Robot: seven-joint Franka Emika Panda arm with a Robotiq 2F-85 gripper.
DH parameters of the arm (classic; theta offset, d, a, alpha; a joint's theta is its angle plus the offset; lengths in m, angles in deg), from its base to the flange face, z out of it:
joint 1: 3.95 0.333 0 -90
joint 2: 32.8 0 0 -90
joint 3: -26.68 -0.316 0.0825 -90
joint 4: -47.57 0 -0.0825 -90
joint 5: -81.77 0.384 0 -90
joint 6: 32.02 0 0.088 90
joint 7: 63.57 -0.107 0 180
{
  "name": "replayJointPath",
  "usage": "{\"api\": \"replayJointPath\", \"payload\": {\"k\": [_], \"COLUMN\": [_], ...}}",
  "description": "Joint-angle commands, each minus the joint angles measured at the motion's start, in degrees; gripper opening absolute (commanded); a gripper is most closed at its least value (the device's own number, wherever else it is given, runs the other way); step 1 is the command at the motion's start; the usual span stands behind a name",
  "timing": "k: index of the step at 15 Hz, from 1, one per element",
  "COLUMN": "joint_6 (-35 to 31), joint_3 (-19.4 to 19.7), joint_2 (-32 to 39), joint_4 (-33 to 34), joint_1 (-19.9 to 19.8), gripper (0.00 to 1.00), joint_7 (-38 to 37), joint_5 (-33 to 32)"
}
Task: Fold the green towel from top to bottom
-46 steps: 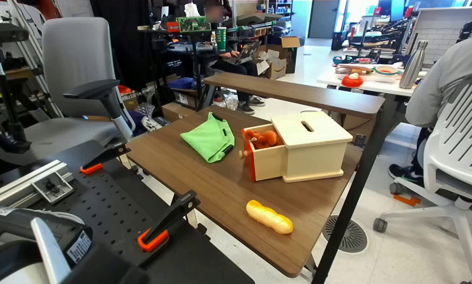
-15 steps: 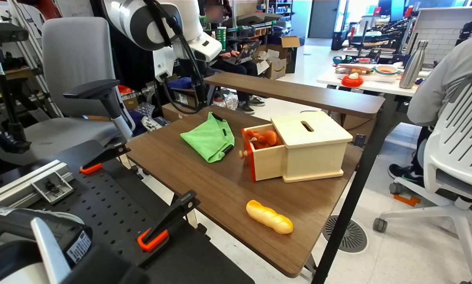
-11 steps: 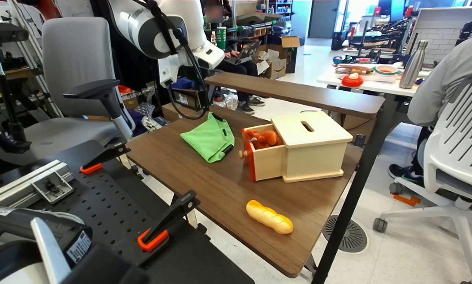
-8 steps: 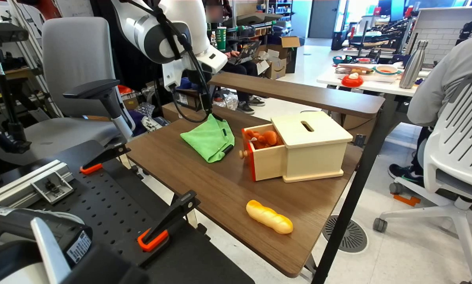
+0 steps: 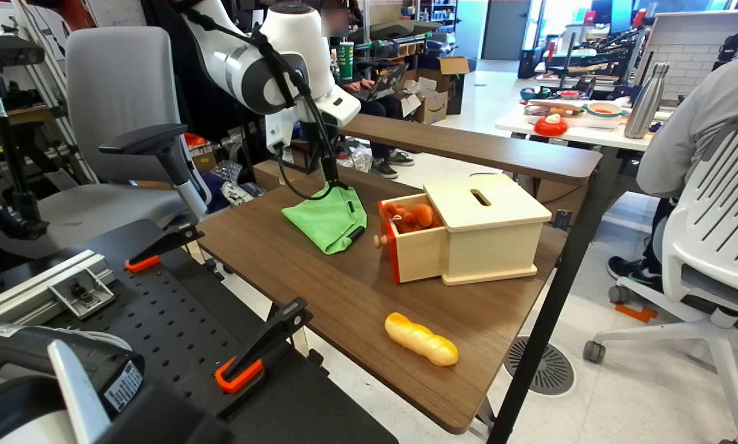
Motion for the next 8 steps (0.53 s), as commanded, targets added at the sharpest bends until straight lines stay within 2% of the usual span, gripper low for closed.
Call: {"api": "replayJointPath", "payload": {"k": [1,8], "joint_6": [3.5,8.3], "joint_3": [3.9,4.9], "joint_2": [3.3,6.4], "joint_4": [5.5,11.7], "joint_1": [3.8,4.9], "gripper": [1.0,1.0], "joint_7": [-3.7,-7.3], "joint_5": [-0.2,-1.2]}}
